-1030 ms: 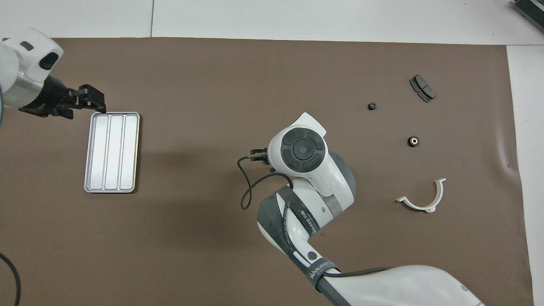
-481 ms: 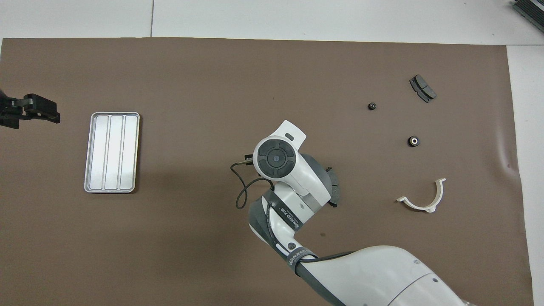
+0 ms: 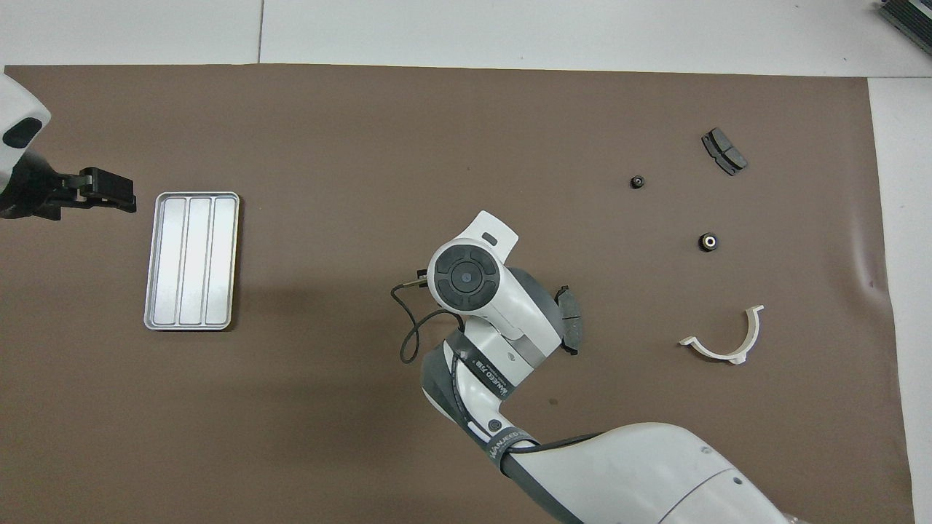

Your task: Place bearing gear from tray to pile

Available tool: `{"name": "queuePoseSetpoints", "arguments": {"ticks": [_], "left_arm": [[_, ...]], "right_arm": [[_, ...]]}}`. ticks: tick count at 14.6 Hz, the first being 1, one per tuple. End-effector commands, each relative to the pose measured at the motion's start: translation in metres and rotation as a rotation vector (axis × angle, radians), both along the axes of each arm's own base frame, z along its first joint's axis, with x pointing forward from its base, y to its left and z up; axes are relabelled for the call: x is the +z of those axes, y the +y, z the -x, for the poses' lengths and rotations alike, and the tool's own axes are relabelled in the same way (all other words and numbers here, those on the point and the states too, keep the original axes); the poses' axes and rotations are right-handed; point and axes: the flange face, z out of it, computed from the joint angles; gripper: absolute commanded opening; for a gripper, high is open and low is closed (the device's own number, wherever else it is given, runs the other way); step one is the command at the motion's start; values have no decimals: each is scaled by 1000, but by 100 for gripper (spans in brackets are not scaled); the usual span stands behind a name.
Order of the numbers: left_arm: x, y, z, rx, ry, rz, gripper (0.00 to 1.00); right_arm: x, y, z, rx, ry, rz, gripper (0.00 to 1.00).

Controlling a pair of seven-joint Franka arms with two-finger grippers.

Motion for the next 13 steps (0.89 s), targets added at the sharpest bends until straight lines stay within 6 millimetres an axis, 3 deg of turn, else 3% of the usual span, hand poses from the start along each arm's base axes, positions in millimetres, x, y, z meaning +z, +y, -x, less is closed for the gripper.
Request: {"name": "queuePoseSetpoints", "arguments": {"ticks": [1, 3, 4, 6, 8, 11, 13], "left_arm": [[5, -3, 5, -17, -22, -25, 100], [22, -5, 3, -21, -49, -23, 100], [36, -8, 2, -23, -60, -18, 100], [59, -8, 5, -27, -38, -19, 100], [86, -26, 11, -56, -20, -16, 100], [95, -42, 16, -92, -26, -20, 100], [79, -43, 27, -137, -2, -28, 100]], "right_arm": [[4, 0, -4, -5, -20, 6, 0], [29, -9, -14, -40, -20, 0, 0], [56, -26, -19, -62, -30, 1, 0], [96, -84, -30, -111, -18, 27, 0], [118, -146, -32, -94, -17, 46, 0], [110, -235, -22, -50, 35, 92, 0], [96, -277, -18, 9, 77, 114, 0]]}}
